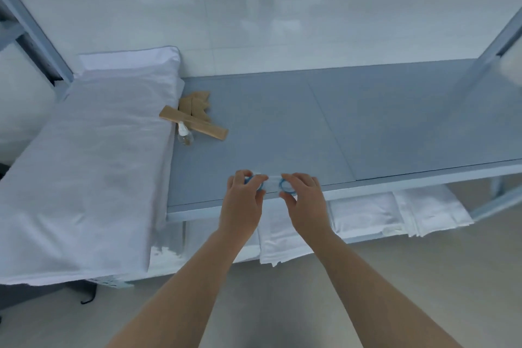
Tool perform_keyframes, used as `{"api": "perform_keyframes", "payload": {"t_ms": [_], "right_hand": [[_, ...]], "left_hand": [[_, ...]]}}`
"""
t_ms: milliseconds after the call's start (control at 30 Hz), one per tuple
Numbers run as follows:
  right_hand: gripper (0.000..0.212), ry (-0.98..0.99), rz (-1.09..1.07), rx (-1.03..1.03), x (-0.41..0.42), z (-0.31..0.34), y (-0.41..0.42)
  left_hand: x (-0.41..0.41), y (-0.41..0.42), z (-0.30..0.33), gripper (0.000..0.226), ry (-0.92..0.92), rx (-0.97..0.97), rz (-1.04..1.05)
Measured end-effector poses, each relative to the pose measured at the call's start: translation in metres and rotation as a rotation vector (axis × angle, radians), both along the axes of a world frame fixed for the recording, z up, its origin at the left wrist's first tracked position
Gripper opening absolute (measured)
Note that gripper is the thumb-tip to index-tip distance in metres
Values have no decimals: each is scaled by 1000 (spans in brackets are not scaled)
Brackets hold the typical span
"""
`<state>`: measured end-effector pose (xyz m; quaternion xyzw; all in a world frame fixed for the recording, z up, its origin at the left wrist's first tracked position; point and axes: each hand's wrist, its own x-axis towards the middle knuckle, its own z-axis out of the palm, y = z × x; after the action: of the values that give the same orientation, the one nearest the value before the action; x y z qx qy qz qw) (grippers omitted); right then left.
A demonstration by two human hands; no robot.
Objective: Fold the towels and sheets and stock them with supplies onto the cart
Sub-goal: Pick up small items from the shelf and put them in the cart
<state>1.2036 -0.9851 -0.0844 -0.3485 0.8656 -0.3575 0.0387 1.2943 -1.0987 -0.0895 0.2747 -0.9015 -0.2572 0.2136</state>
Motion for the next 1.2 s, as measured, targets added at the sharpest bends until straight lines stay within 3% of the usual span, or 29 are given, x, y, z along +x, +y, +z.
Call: {"api": "perform_keyframes", "payload": {"t_ms": [300,533,833,1200], "right_hand": [[35,-2,-380,-97,-47,32,193],[36,14,-675,-100,-71,40,407],[36,52,-951,-74,-96,44,662],[37,55,-1192,-131,-167,44,841]], "left_hand": [[-94,166,35,28,93,29,-346],[-160,369,42,27,108,41,-655],[-218,636,52,28,113,79,-904],[-320,814,64,24,121,112,-1083]]}}
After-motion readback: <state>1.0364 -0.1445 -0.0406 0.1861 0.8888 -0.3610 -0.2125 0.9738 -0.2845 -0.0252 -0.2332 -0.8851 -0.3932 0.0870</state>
